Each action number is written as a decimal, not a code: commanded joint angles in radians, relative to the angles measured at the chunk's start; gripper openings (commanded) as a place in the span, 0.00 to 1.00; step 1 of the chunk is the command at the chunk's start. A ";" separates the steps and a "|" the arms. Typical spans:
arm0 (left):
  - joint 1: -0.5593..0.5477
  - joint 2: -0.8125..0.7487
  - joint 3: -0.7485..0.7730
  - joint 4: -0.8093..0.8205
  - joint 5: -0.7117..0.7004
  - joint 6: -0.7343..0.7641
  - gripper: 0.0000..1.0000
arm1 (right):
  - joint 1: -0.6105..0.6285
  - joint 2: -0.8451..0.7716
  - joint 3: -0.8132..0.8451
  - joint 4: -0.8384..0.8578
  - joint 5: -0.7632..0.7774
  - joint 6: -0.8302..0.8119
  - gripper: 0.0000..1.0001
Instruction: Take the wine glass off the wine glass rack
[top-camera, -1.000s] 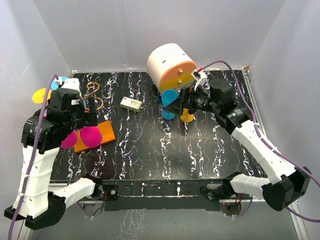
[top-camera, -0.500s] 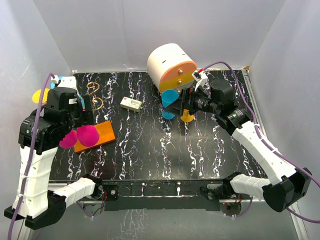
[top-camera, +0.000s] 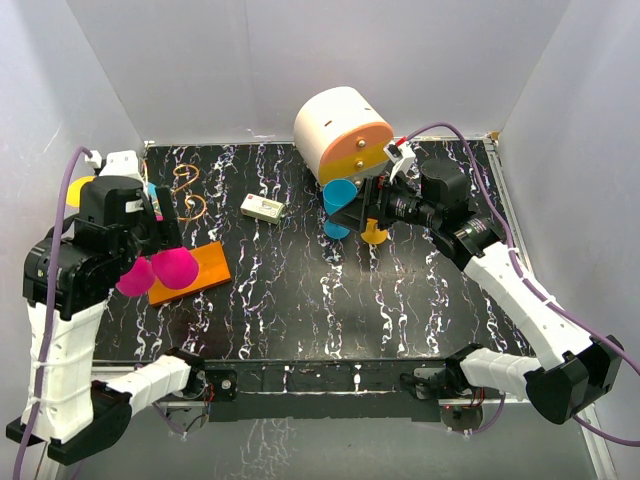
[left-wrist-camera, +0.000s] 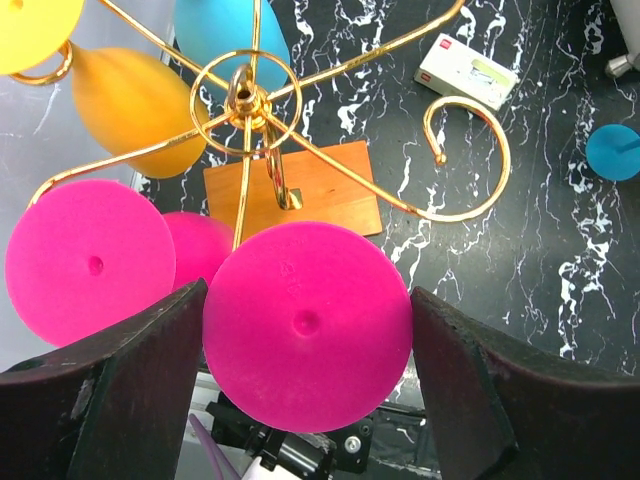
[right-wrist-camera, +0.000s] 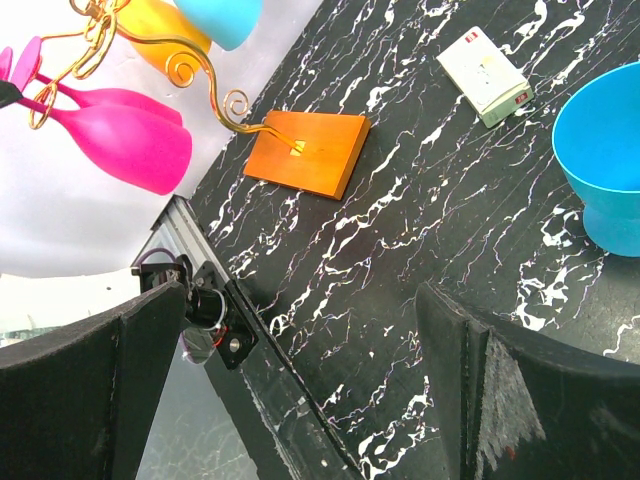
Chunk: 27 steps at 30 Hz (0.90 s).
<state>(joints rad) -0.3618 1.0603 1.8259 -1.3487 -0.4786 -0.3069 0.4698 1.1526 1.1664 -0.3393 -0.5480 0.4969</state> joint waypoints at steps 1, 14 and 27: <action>-0.002 -0.046 -0.022 -0.012 0.027 0.005 0.60 | -0.005 -0.021 0.004 0.042 0.003 -0.002 0.98; -0.002 -0.007 0.009 -0.063 -0.154 -0.062 0.59 | -0.005 -0.016 0.001 0.044 -0.005 0.002 0.98; -0.002 0.114 0.077 0.067 -0.086 -0.057 0.54 | -0.005 -0.029 -0.004 0.030 0.005 -0.004 0.99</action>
<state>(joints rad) -0.3618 1.1595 1.8500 -1.3281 -0.5865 -0.3637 0.4690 1.1526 1.1656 -0.3397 -0.5484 0.4988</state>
